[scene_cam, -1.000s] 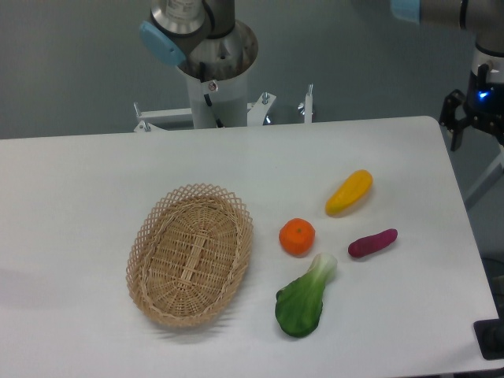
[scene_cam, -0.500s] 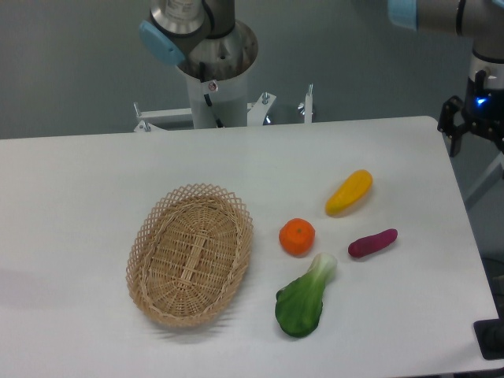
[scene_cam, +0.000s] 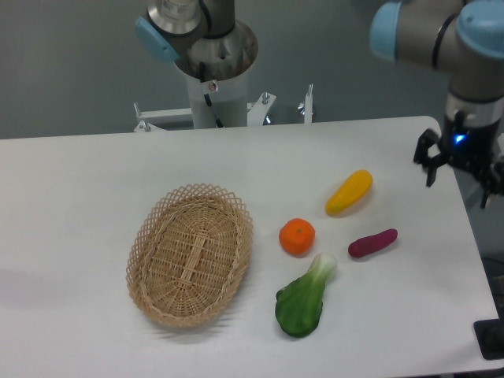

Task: Pick up the sweet potato from the table
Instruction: 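Move the open gripper down over the purple sweet potato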

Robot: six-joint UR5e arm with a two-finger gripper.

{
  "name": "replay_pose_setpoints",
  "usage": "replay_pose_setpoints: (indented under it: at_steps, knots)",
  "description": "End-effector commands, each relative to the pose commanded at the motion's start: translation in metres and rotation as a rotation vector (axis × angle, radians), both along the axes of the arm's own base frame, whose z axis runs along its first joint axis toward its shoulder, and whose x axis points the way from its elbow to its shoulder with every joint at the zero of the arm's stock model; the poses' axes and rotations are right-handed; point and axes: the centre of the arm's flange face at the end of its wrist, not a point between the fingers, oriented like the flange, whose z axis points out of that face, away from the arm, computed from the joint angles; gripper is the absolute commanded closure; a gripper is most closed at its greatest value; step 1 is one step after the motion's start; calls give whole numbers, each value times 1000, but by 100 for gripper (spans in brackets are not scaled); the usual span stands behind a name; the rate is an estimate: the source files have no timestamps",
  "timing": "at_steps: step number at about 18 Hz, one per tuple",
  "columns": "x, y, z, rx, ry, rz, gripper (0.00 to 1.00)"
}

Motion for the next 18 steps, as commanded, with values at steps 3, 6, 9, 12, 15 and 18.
replay_pose_setpoints:
  at_steps: [3,6,9,12,15,18]
  knots:
    - [0,18,-34,9,-45,37,0]
    - [3,27,-68,-21,-83,16,0]
    - [4,25,-97,-52,-113,-18,0]
    - [10,20,-118,-90,-132,-73,0]
    - [19,12,-132,-148,-134,-120,0]
    - [26,10,-143,-151,-134,-123,0]
